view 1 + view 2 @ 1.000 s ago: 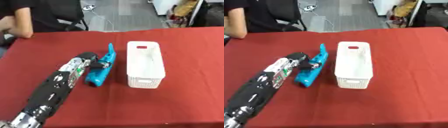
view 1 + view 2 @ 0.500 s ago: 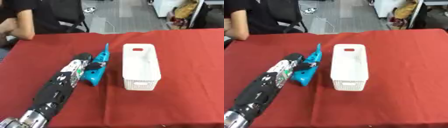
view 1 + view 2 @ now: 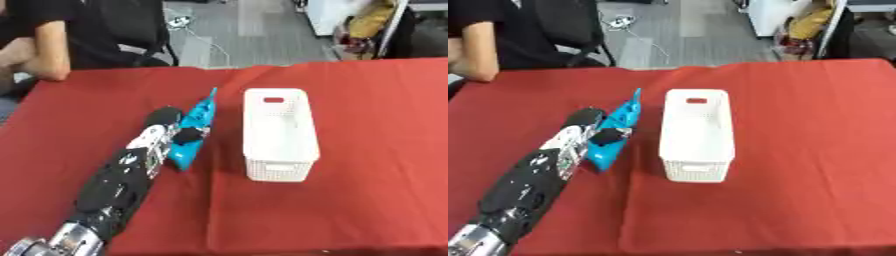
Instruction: Pick up objects on the table and place them in the box.
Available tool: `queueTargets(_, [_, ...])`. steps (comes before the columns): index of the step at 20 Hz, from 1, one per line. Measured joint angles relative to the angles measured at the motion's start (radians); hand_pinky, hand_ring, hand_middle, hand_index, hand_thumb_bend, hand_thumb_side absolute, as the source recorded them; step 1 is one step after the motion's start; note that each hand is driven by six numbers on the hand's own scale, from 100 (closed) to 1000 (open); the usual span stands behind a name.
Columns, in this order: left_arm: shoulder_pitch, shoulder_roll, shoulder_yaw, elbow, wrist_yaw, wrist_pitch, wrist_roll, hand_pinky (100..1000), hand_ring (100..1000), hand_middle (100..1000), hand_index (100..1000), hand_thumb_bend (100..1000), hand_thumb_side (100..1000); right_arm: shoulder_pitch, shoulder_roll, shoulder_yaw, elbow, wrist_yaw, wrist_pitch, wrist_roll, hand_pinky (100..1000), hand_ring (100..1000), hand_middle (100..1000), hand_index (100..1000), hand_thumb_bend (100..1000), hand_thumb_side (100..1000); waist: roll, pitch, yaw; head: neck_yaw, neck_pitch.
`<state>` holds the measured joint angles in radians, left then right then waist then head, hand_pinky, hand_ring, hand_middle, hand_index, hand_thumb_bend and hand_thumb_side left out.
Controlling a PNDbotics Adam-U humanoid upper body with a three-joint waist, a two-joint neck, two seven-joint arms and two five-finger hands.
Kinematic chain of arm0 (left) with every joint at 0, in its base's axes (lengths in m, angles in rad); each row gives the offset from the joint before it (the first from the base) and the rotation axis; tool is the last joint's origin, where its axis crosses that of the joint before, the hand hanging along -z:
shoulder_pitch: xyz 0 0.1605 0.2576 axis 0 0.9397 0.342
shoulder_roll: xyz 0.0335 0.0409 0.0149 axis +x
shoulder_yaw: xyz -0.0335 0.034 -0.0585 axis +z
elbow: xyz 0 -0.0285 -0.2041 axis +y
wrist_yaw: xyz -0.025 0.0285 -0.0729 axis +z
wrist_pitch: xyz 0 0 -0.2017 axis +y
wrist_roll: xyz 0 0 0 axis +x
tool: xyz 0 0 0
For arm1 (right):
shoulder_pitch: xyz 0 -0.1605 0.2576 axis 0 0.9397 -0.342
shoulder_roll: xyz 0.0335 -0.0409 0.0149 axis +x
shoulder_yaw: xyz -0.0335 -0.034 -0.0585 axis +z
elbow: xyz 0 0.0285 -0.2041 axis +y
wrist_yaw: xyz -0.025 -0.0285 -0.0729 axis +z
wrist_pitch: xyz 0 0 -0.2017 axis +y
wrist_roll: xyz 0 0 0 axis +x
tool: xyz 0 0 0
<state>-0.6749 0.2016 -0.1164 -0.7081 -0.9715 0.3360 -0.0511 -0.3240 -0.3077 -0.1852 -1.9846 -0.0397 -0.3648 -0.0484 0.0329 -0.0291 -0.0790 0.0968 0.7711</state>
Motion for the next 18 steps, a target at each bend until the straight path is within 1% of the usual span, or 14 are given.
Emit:
queueTargets(2, [0.004, 0.007, 0.0, 0.002, 0.044, -0.014, 0.016, 100, 100, 100, 100, 164, 282, 0.0, 0.0, -0.002, 0.0, 0.0, 0.0, 0.0, 764, 890, 884, 945, 100, 970, 0.0, 0.0, 0.0, 0.0, 0.0])
queueTargets(5, [0.005, 0.015, -0.003, 0.002, 0.087, -0.031, 0.016, 100, 100, 100, 100, 178, 301, 0.0, 0.0, -0.002, 0.0, 0.0, 0.0, 0.0, 764, 890, 884, 944, 100, 970, 0.0, 0.001, 0.001, 0.0, 0.0])
queueTargets(8, [0.01, 0.022, -0.01, -0.009, 0.11, -0.042, 0.002, 100, 100, 100, 100, 167, 305, 0.0, 0.0, -0.002, 0.0, 0.0, 0.0, -0.001, 764, 890, 884, 945, 100, 970, 0.0, 0.002, 0.001, 0.0, 0.0])
queueTargets(12, [0.024, 0.03, -0.013, -0.033, 0.138, -0.045, -0.015, 100, 100, 100, 100, 120, 328, 0.0, 0.0, -0.003, 0.0, 0.001, 0.002, -0.002, 764, 890, 884, 945, 100, 968, 0.0, 0.002, 0.001, 0.001, 0.0])
queueTargets(13, [0.03, 0.033, -0.013, -0.042, 0.152, -0.047, -0.019, 100, 100, 100, 100, 100, 361, 0.0, 0.0, -0.003, 0.0, 0.001, 0.002, -0.003, 764, 890, 884, 945, 100, 968, 0.0, 0.002, 0.001, 0.001, 0.0])
queueTargets(15, [0.045, 0.036, -0.011, -0.067, 0.201, -0.048, -0.02, 100, 100, 100, 100, 100, 402, 0.0, 0.0, -0.003, 0.0, 0.002, 0.003, -0.004, 764, 890, 884, 945, 100, 968, 0.0, 0.004, 0.002, 0.0, 0.0])
queueTargets(16, [0.053, 0.04, -0.008, -0.083, 0.233, -0.049, -0.019, 100, 100, 100, 100, 100, 391, 0.0, 0.0, -0.003, 0.0, 0.002, 0.004, -0.004, 764, 890, 884, 945, 100, 968, 0.0, 0.006, 0.002, 0.0, 0.0])
queueTargets(17, [0.062, 0.044, -0.007, -0.101, 0.268, -0.049, -0.016, 100, 100, 100, 100, 100, 472, 0.0, 0.0, -0.003, 0.0, 0.003, 0.004, -0.004, 763, 890, 884, 945, 100, 967, 0.0, 0.008, 0.002, 0.0, 0.0])
queueTargets(18, [0.074, 0.051, -0.005, -0.125, 0.312, -0.05, -0.011, 100, 100, 100, 100, 100, 509, 0.0, 0.0, -0.003, 0.0, 0.003, 0.004, -0.004, 763, 890, 884, 945, 100, 967, 0.0, 0.009, 0.002, 0.0, 0.0])
